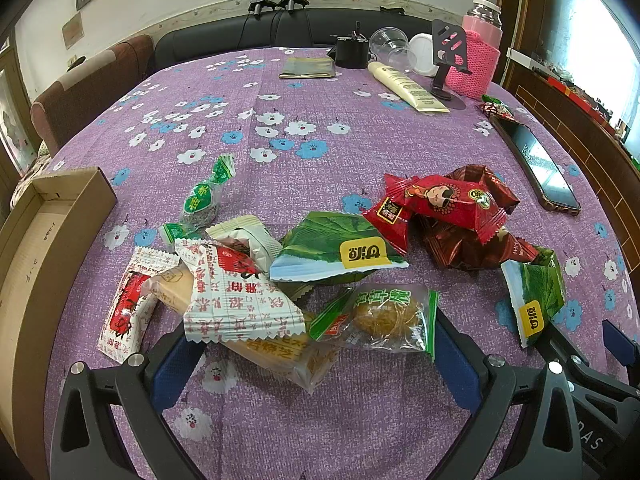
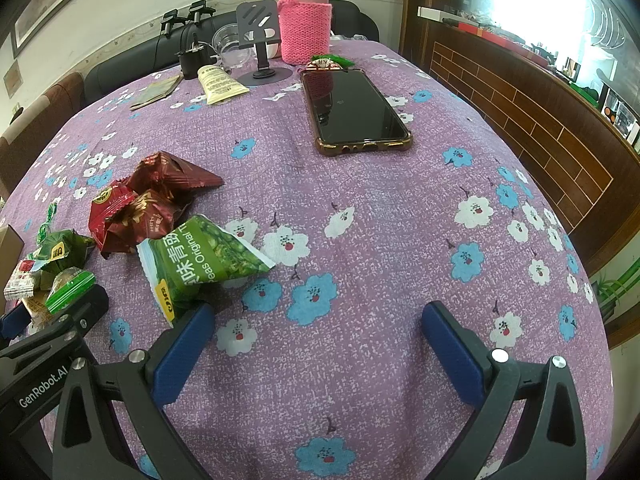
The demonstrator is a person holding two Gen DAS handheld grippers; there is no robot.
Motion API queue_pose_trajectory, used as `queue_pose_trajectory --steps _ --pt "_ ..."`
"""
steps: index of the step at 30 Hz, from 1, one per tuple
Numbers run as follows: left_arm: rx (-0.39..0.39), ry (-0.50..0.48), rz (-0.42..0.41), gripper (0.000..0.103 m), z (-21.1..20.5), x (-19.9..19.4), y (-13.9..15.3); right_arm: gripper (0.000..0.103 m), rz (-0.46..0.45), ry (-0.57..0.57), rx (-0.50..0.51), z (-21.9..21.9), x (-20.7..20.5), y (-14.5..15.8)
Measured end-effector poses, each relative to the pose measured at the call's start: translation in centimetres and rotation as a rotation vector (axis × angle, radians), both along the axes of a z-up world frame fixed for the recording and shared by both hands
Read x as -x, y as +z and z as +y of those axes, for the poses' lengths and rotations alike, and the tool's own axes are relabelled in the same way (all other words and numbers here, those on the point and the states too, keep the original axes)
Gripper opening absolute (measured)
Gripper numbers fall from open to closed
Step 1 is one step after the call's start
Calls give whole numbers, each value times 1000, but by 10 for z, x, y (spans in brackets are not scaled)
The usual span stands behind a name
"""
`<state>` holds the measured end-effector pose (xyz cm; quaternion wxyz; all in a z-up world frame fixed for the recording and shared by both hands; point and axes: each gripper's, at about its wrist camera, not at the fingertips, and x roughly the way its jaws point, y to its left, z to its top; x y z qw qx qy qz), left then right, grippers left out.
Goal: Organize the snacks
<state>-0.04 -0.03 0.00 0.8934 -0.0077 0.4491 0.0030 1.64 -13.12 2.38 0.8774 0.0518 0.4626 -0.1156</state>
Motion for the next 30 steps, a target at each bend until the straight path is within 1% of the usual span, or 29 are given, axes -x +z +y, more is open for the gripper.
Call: queue_pose_trajectory --steps 30 --pt "2 1 0 103 0 1 0 103 1 9 -1 0 -3 0"
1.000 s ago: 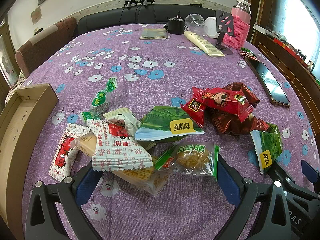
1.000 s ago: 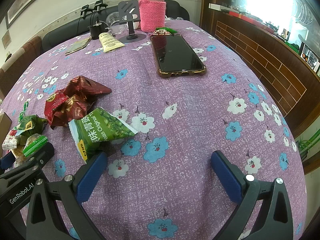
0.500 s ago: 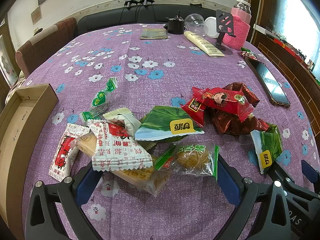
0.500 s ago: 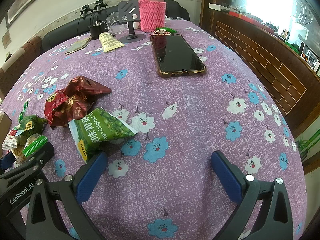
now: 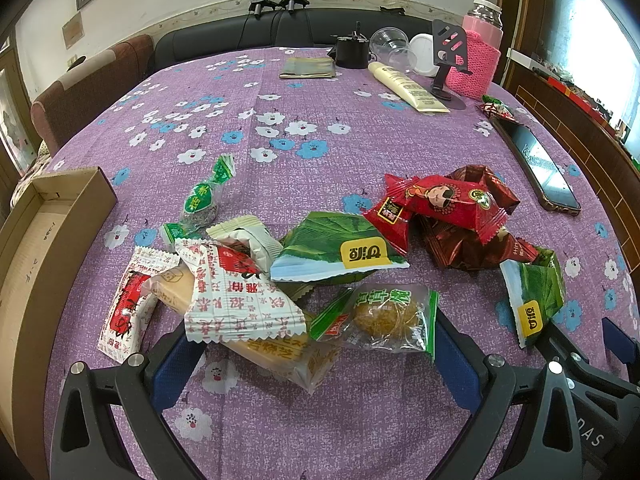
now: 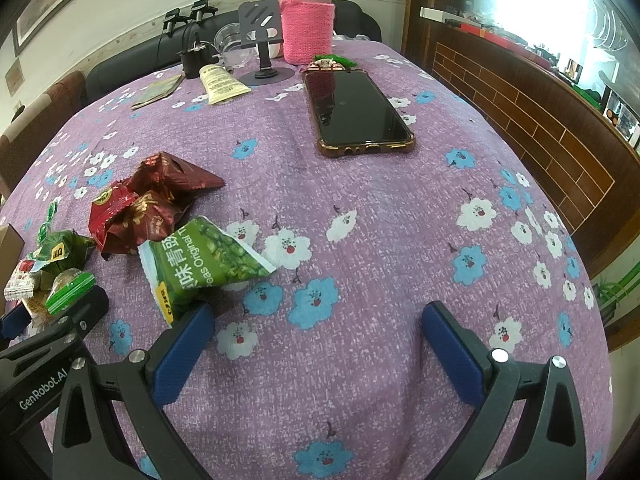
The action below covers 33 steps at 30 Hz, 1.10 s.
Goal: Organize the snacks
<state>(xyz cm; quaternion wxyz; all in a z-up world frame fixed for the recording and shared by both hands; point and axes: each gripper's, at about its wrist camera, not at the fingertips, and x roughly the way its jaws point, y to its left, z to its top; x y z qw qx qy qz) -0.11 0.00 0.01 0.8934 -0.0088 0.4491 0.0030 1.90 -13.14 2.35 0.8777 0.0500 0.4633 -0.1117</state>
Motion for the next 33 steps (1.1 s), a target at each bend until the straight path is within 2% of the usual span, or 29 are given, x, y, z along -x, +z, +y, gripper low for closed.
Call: queue_pose_trajectory --steps 17,21,26,28,30,31,33 --pt "1 10 6 102 0 -1 1 103 -1 12 -5 0 2 1" --pt "1 -27 55 102 1 -2 1 103 -1 12 -5 0 2 1" --pt "-3 -163 136 102 2 3 4 103 3 18 -3 0 3 1" --pt "29 -209 145 100 6 15 7 103 14 45 -11 0 5 2" --pt "114 -234 132 84 19 33 15 103 33 60 -17 -1 6 2" --pt "148 -241 122 82 25 40 20 103 52 64 -20 -1 6 3" --pt "216 -254 46 81 42 61 38 103 91 52 -30 -1 7 4"
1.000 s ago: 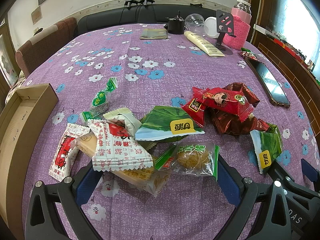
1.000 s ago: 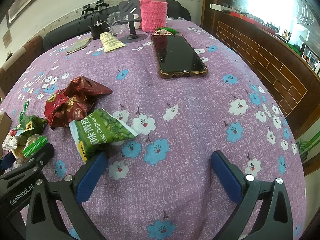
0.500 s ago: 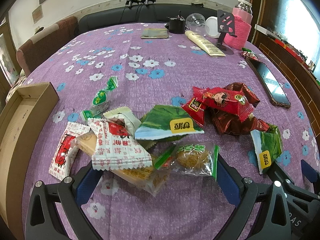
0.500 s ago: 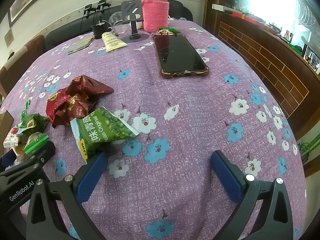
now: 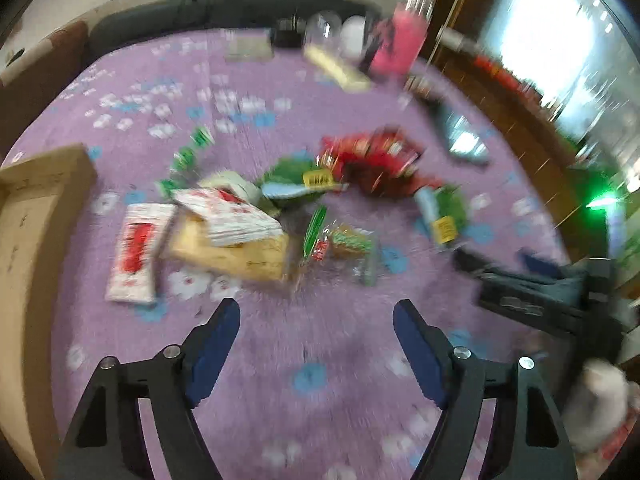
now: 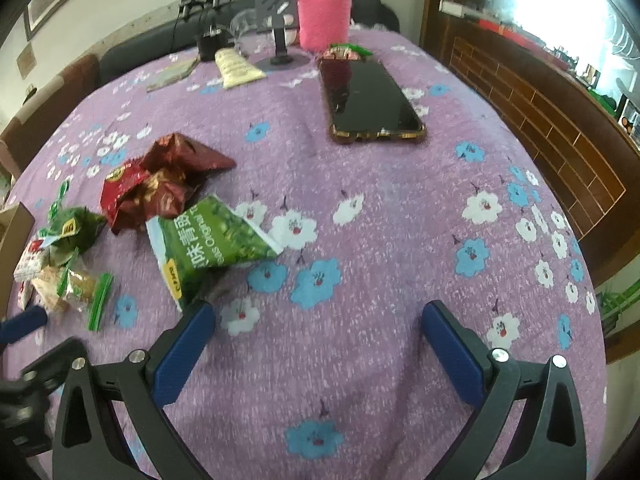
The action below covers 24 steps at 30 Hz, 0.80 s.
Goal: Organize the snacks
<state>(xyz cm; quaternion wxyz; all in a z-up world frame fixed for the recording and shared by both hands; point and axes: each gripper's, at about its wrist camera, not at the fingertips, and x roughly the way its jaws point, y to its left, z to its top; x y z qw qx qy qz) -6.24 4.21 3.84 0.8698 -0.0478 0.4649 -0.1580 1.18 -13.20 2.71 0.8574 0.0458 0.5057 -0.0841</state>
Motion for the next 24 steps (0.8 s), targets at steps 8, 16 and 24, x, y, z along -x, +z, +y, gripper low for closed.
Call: queue_pose_trajectory --steps 8,16,24 --pt "72 38 -292 82 80 87 83 103 36 -15 -2 14 22 2" --pt "197 153 -648 82 164 163 179 91 -72 -39 69 22 52 44" --pt "20 232 -897 83 197 210 282 92 -556 27 193 50 121 188"
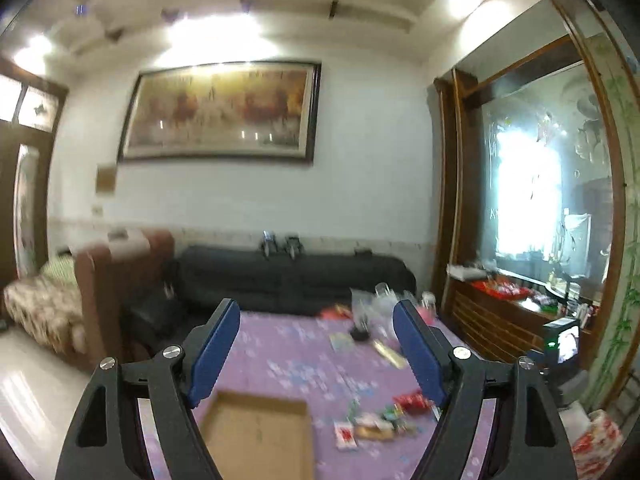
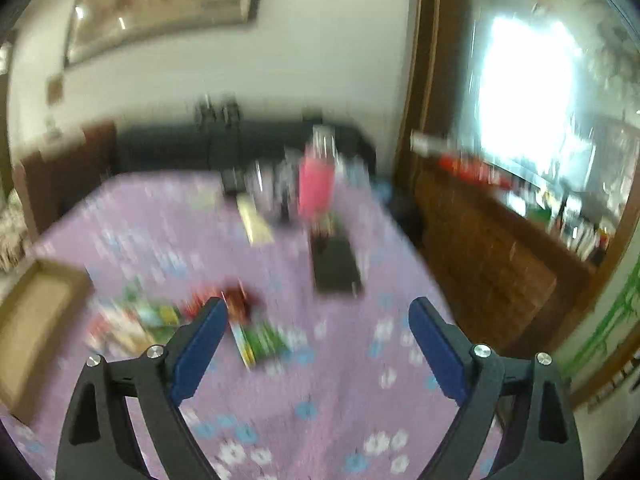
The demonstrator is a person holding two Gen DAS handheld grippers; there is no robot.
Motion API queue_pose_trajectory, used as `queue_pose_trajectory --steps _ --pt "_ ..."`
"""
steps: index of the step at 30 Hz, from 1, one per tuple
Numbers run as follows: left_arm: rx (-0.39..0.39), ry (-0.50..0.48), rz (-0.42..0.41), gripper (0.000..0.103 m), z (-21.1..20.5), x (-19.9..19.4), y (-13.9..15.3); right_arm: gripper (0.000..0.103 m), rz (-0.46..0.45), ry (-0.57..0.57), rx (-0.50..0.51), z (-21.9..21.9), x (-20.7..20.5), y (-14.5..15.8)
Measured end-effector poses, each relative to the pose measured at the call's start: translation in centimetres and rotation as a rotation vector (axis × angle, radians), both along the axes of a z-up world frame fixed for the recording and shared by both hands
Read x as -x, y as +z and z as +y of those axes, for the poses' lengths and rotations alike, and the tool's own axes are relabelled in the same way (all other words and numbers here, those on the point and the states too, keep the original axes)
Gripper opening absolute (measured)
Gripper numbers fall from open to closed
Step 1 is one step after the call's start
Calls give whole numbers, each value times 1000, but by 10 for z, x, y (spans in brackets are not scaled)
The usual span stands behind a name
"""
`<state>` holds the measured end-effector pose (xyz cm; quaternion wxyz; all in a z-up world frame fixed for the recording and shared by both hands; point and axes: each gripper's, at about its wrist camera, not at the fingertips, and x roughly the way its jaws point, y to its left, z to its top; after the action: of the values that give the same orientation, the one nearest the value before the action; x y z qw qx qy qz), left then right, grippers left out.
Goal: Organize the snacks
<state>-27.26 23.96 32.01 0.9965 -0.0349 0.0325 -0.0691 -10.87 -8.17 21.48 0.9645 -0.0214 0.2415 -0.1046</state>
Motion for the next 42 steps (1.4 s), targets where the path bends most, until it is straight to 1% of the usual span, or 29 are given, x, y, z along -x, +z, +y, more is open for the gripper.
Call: queue_pose_trajectory --steps 2,4,6,9,11,13,14,15,16,17,19,20,21,22,24,27,29,30,31,33,34,35,36,37,38,39,40,41,42 --pt "-31 34 -43 85 5 8 26 92 -35 16 -39 -2 6 24" --pt "-46 45 -52 85 7 8 49 92 -96 26 -80 -8 17 52" --pt "-29 49 -45 85 15 4 77 92 -144 27 -97 -14 24 80" --pt "27 56 -37 85 39 13 120 92 -207 30 -132 -22 35 139" --pt "60 88 -56 85 54 25 155 92 -256 50 -178 -32 43 191" --pt "57 145 -91 85 63 36 185 92 -301 56 -201 -45 55 244" --pt "49 174 -109 90 66 40 199 92 -333 36 -197 -51 60 279" --pt "44 199 -121 97 67 44 210 92 -353 16 -184 -52 64 300" --pt "19 217 -128 100 66 45 221 92 -378 -19 -151 -55 69 333" --pt "-13 236 -134 102 64 46 229 92 -382 -42 -117 -55 71 364" --pt "-63 295 -164 102 61 50 238 93 -376 -74 -79 -54 73 399" --pt "-67 296 -165 102 61 48 236 95 -372 -82 -62 -53 74 411" --pt "-53 261 -146 102 61 44 227 100 -369 -72 -53 -51 75 414" --pt "-37 229 -129 102 60 39 217 101 -368 -56 -53 -49 76 412" --pt "-16 184 -84 102 53 26 191 103 -363 12 -76 -46 71 389" --pt "-44 137 9 102 27 -7 138 103 -267 82 -93 -35 50 324" --pt "-42 65 53 102 8 -28 90 103 -176 142 -130 -25 24 250" --pt "-34 22 81 102 0 -38 63 103 -150 163 -138 -21 20 225" --pt "-19 -11 104 102 -10 -46 46 103 -114 203 -149 -15 11 186" --pt "42 -64 153 102 -21 -67 -1 103 -63 284 -166 -3 -9 106" --pt "77 -87 181 102 -26 -77 -27 103 -27 302 -167 4 -18 76" --pt "119 -118 216 102 -30 -89 -55 103 39 323 -176 12 -31 35" --pt "151 -134 248 102 -34 -99 -73 97 93 344 -197 19 -43 5" --pt "183 -135 303 102 -38 -114 -96 91 151 364 -220 24 -53 -22" --pt "195 -129 359 101 -43 -128 -115 76 234 378 -241 30 -67 -51" --pt "190 -132 404 91 -49 -140 -129 63 286 381 -254 34 -77 -67" --pt "180 -143 446 85 -55 -151 -143 59 348 387 -276 38 -90 -89" --pt "173 -166 499 74 -60 -165 -155 58 380 393 -289 41 -100 -106" --pt "175 -190 535 66 -64 -174 -162 58 388 396 -288 40 -104 -117"
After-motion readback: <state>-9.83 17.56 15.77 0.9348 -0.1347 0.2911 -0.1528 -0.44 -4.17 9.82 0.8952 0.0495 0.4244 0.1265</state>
